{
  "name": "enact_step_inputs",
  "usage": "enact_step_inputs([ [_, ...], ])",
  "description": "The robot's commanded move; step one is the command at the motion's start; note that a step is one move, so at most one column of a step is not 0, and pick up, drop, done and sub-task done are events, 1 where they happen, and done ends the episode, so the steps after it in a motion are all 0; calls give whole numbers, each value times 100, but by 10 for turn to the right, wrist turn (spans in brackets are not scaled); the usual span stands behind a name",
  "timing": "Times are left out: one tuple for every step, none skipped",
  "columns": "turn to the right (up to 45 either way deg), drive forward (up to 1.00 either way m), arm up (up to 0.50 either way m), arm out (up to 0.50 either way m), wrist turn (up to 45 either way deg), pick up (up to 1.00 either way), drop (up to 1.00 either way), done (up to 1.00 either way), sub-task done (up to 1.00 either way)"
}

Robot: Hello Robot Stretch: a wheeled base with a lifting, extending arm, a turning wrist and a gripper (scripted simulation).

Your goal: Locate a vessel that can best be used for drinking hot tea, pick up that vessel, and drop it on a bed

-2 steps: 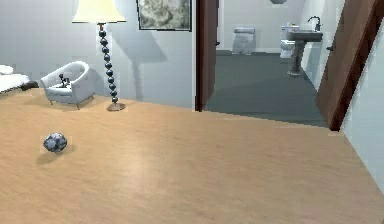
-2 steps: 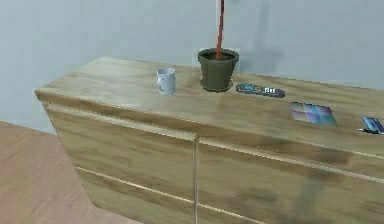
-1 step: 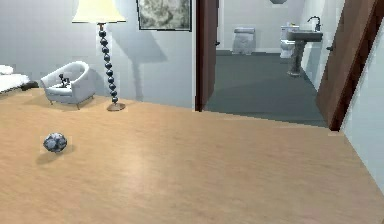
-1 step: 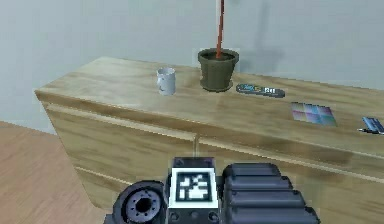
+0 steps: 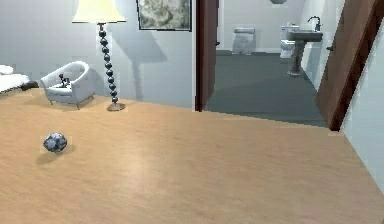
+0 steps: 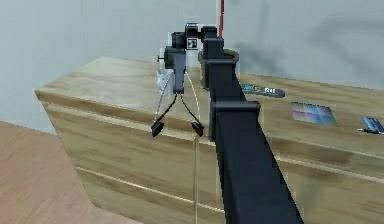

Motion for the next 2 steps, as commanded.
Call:
enact_step_inputs([
  [0, 0, 0, 0, 450, 0, 0, 0, 0],
  [0, 0, 0, 0, 450, 0, 0, 0, 0],
])
